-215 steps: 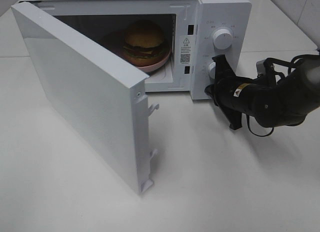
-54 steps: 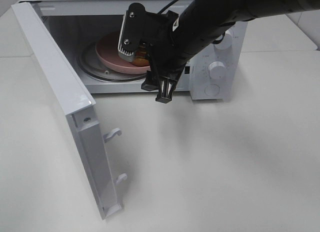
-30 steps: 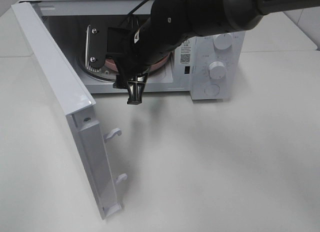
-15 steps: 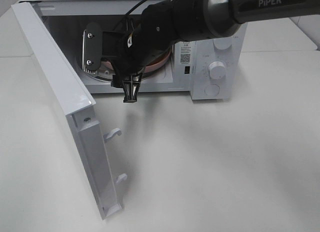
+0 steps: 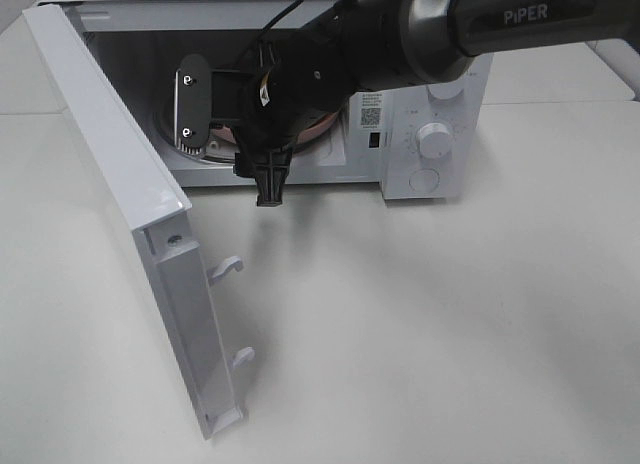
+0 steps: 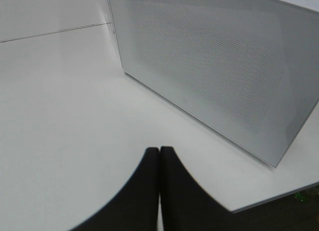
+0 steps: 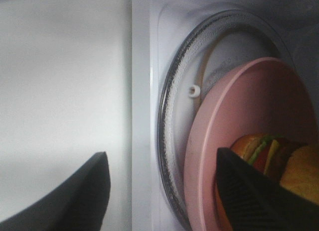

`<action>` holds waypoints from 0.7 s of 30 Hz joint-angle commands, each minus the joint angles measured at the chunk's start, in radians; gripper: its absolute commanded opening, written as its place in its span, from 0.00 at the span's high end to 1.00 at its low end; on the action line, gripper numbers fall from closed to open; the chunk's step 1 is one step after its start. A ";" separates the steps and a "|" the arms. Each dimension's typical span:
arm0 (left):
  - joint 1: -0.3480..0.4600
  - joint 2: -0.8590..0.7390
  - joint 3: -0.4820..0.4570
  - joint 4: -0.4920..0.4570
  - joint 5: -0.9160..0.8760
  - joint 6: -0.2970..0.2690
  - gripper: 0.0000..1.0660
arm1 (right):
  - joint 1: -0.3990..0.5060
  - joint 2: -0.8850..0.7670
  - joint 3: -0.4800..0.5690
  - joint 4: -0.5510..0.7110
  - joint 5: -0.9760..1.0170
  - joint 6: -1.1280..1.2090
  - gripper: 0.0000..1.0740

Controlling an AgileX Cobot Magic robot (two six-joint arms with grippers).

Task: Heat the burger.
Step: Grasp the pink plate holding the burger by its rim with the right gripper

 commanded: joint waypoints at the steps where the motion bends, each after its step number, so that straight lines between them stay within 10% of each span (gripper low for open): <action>1: 0.003 -0.005 0.005 -0.007 -0.013 -0.004 1.00 | -0.018 0.006 -0.011 -0.009 -0.008 0.029 0.44; 21: 0.003 -0.005 0.005 -0.007 -0.013 -0.004 1.00 | -0.058 0.059 -0.016 -0.010 -0.047 0.048 0.44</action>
